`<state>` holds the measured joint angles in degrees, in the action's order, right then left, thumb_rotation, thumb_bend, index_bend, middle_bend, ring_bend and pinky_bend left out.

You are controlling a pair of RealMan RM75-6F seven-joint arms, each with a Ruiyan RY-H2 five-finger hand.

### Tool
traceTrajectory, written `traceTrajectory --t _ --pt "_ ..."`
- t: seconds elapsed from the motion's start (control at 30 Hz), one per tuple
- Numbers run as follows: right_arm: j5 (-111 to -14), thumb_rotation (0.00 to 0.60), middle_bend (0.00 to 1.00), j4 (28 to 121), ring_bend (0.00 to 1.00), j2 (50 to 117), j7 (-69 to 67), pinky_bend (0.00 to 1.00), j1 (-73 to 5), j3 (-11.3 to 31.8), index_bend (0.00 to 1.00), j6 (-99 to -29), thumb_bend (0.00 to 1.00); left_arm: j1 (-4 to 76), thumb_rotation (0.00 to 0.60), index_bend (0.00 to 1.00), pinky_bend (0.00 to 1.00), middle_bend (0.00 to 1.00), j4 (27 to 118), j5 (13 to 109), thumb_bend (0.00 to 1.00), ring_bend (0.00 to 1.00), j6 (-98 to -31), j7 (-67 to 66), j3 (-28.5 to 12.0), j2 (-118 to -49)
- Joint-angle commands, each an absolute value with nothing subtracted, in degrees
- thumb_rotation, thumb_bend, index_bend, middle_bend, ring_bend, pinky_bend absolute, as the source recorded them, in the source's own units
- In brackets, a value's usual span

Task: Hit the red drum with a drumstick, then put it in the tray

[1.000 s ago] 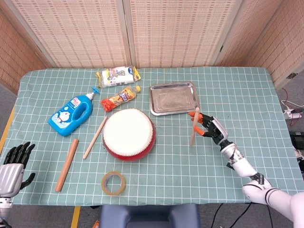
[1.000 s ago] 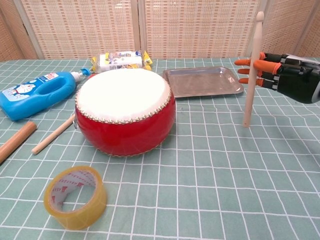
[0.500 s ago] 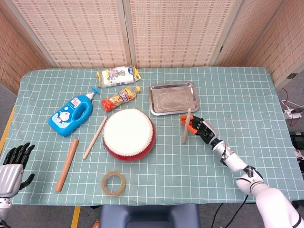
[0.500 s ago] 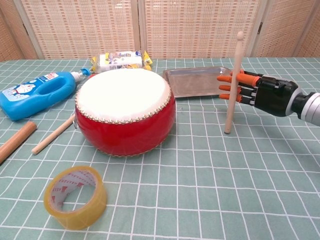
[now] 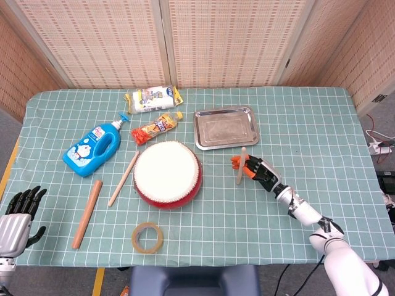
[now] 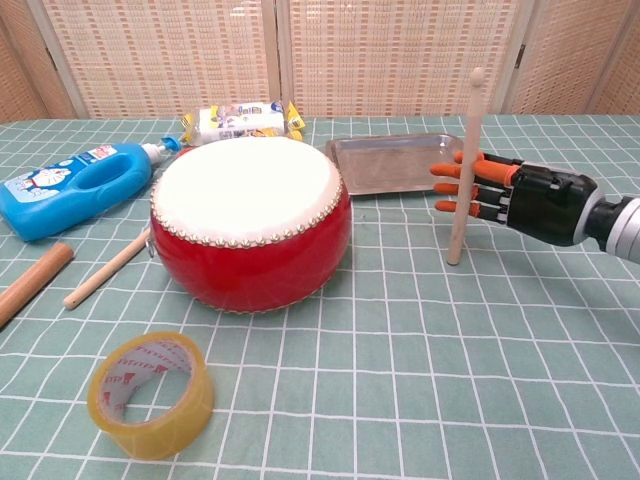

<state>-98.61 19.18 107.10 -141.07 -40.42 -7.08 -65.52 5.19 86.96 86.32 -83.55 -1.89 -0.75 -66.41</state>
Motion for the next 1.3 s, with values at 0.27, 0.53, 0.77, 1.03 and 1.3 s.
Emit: traceTrajectory --t 0.27,0.53,0.77,1.03,1.3 --pt "-98.0 0.6 0.3 17.7 0.28 107.8 -140.8 0.3 -40.6 -7.6 0.44 -64.4 0.04 5.1 0.6 0.0 0.0 0.0 87.1 86.2 0.24 0.0 -83.5 -2.0 -0.6 -66.2" --pt "-97.6 0.6 0.35 17.9 0.33 108.9 -138.8 0.34 -41.8 -7.7 0.49 -62.5 0.03 4.9 0.6 0.0 0.0 0.0 87.0 86.0 0.24 0.0 -83.4 -1.9 -0.5 -66.2" --pt "-97.9 0.6 0.38 18.2 0.36 109.5 -137.7 0.39 -41.4 -8.6 0.54 -62.4 0.03 4.8 0.6 0.0 0.0 0.0 86.4 85.8 0.24 0.0 -83.1 -1.4 -0.4 -66.4" --pt "-98.4 0.6 0.43 18.7 0.42 109.9 -136.4 0.44 -41.0 -9.5 0.59 -63.1 0.03 5.0 0.6 0.0 0.0 0.0 85.9 86.0 0.24 0.0 -82.9 -0.9 -0.4 -66.7" --pt "-98.1 0.6 0.56 19.0 0.55 110.8 -134.2 0.55 -41.8 -9.7 0.74 -59.9 0.03 5.0 0.6 0.0 0.0 0.0 85.4 86.0 0.24 0.0 -82.7 -0.5 -0.3 -66.9"
